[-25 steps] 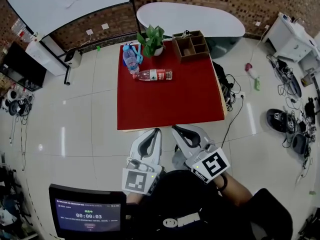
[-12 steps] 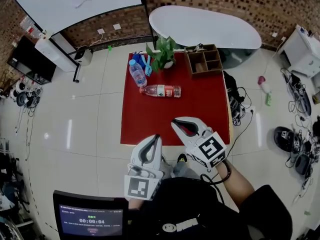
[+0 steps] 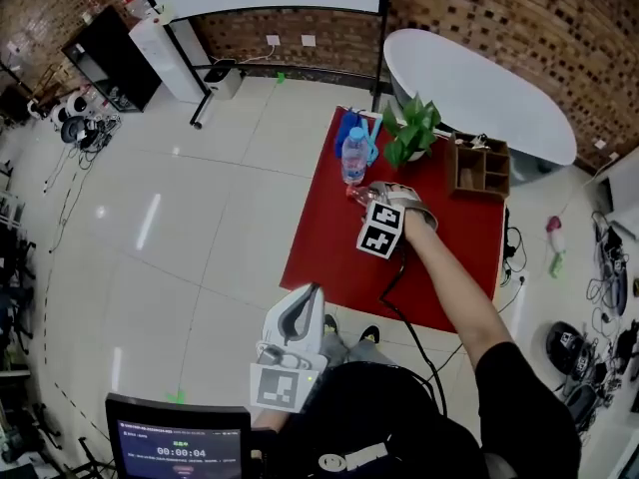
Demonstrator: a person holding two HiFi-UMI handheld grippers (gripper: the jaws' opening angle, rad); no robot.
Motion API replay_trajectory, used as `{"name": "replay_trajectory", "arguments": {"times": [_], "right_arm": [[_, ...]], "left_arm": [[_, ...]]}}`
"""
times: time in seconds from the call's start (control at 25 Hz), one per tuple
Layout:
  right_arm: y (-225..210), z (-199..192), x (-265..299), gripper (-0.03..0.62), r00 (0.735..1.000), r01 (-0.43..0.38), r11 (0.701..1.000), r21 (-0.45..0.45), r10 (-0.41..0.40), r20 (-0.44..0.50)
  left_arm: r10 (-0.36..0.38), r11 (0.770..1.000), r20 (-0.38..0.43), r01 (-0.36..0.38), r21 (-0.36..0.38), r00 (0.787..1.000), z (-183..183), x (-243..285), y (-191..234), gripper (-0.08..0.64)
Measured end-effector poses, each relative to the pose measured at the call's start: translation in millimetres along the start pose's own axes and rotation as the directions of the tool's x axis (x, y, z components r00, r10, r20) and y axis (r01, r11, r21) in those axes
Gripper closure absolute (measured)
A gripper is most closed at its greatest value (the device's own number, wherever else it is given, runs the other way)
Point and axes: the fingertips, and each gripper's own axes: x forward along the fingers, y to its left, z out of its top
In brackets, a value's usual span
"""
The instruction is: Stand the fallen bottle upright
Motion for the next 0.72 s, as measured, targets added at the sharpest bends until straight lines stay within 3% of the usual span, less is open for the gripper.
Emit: {"name": "replay_trajectory", "arguments": {"times": [0.2,0.28,0.36,0.44,0.52,0.6,0.72], "right_arm": [[-3,-16,73,0.305,0.976,-0.019,0.995,-0.100,-0.003,-0.217],[-3,-22,81,0.307,0.969,0.004,0.989,-0.146,-0.040,-0.245],[-3,-19,74,0.310,0.976,0.016,0.992,-0.129,-0.043,-0.214],[-9,-13,52,0.313,0.989,0.059,0.997,-0.048,-0.065,-0.132],[-23,-6,13,0.313,0.992,0.126,0.986,0.108,-0.127,0.001],[-37,-5,-36,0.313,0.969,0.151,0.938,0.313,-0.203,0.142],[-40,-28,-96,0.313,0.914,0.116,0.831,0.544,-0.304,0.270]], "left_arm": [[0.104,0.994,-0.015,-0.105,-0.017,0.994,-4,-20,47,0.558],[0.120,0.992,-0.018,-0.121,-0.022,0.993,-5,-25,56,0.558],[0.116,0.993,-0.017,-0.116,-0.022,0.993,-3,-26,59,0.558],[0.090,0.996,-0.015,-0.090,-0.019,0.996,0,-22,56,0.558],[0.052,0.999,-0.010,-0.052,-0.012,0.999,4,-15,49,0.558],[0.000,1.000,-0.002,0.000,0.004,1.000,8,-4,35,0.558],[-0.092,0.995,0.013,0.091,0.025,0.996,14,15,6,0.558]]}}
